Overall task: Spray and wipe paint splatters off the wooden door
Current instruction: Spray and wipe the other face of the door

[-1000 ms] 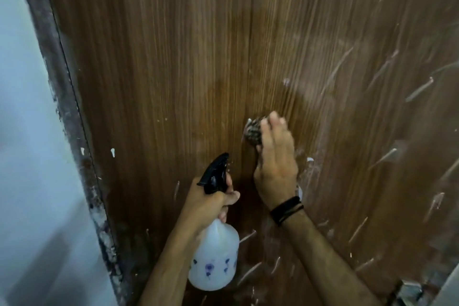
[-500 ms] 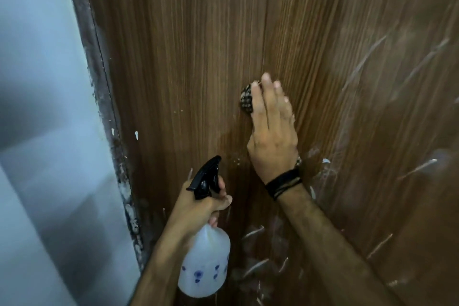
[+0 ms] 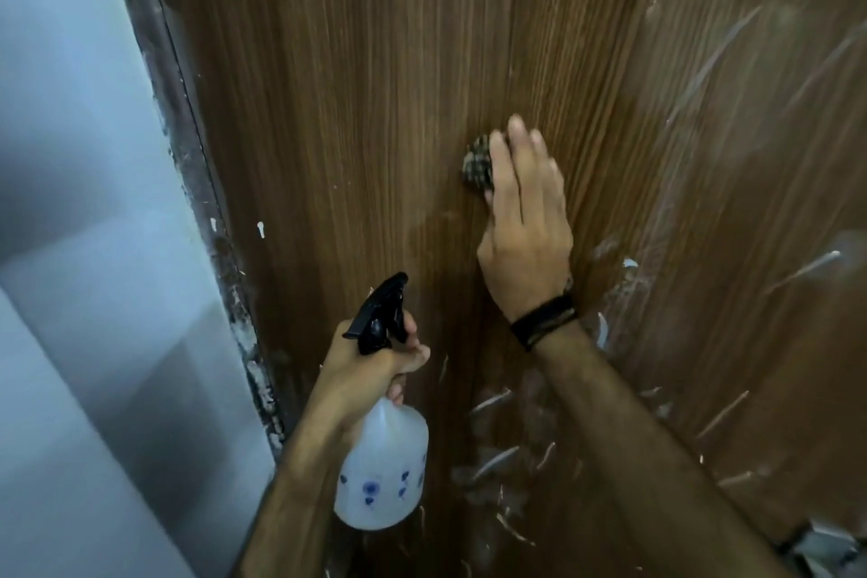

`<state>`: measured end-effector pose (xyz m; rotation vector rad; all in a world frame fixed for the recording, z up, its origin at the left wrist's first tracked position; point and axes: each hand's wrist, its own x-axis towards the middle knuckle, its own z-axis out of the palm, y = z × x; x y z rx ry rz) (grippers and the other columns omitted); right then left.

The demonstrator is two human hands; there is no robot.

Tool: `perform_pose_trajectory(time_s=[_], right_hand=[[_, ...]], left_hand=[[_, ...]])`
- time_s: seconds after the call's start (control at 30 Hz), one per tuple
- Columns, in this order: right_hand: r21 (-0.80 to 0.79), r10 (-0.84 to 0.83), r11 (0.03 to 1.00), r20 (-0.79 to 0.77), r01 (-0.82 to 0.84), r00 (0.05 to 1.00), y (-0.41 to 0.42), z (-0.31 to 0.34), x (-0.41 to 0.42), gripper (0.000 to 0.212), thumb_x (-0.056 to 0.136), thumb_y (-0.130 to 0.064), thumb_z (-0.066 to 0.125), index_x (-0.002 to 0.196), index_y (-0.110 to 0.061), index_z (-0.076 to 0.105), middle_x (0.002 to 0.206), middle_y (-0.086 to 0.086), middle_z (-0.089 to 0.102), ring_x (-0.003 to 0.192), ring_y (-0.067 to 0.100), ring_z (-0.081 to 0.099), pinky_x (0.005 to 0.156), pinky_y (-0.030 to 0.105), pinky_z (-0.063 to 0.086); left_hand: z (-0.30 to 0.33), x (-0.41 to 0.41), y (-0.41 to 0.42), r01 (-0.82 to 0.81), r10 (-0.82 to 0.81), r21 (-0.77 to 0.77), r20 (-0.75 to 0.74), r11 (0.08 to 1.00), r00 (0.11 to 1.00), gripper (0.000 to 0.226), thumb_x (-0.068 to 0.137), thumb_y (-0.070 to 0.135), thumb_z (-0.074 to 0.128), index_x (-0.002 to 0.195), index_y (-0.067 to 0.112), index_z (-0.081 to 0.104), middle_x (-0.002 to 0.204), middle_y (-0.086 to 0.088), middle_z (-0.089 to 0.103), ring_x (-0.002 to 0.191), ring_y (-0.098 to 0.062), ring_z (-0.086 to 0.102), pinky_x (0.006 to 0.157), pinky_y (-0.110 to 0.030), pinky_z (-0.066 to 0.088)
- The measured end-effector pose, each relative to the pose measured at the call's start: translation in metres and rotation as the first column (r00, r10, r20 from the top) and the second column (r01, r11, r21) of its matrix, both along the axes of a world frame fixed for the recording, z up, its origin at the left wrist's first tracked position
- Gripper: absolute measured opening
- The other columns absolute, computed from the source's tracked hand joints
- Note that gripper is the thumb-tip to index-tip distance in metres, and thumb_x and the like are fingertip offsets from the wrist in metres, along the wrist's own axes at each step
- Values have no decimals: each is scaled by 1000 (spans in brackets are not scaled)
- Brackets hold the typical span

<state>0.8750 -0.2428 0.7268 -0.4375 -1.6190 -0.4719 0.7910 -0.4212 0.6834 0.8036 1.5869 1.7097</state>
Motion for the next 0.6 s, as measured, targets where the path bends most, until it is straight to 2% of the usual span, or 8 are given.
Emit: perform_pose_trajectory(time_s=[0.07,0.13,0.23,0.3,0.37,0.5,0.6], right_hand=[[10,8,1000,-3,-8,1000,-3,27,-8,57,93,10,55,146,-4,44,154,14,40,146,28,33,120,40,29],[45,-15,999,47,13,999,-8,27,-20,51,99,7,46,148,-5,43,155,13,39,146,27,33,120,40,28],[117,-6,993,278,-28,961,-16,-18,-37,47,105,0,25,150,-7,37,156,14,36,146,28,32,121,41,25],[135,-7,989,445,-59,896,-19,-59,-44,45,106,-7,35,152,-8,35,158,14,33,148,28,28,121,41,27],[132,-34,991,492,-36,870,-20,-88,-41,51,104,-13,48,152,-9,34,159,13,30,149,26,27,121,39,27],[9,38,999,359,-44,933,-22,-97,-29,62,96,-12,66,149,-6,34,157,14,33,147,27,31,120,41,29],[-143,155,981,158,-133,975,-32,-93,-13,56,98,-25,57,144,-1,36,154,17,32,147,32,30,118,49,31]], left_hand=[[4,-4,3,23,-23,25,21,999,1000,21,85,-11,68,89,9,64,76,-5,63,41,-13,41,45,-28,39],[6,-10,5,45,-46,36,17,998,999,21,86,-11,67,90,9,64,76,-6,63,42,-13,41,46,-28,39],[4,-19,3,32,-33,31,39,999,999,20,85,-11,67,90,9,64,75,-5,63,41,-12,40,43,-27,39],[0,-23,1,33,-32,-13,68,999,997,18,86,-9,67,92,8,65,71,-2,64,40,-11,41,43,-25,40],[-4,-27,-1,53,-48,-58,89,997,995,17,85,-7,68,93,8,65,67,2,65,40,-10,42,42,-23,41],[-12,-26,1,129,-123,-64,93,990,988,20,85,-10,67,89,9,65,72,-1,63,41,-10,41,42,-23,40],[-16,-15,9,225,-220,-33,114,974,969,21,86,-11,67,87,10,64,72,-2,62,40,-10,40,42,-24,40]])
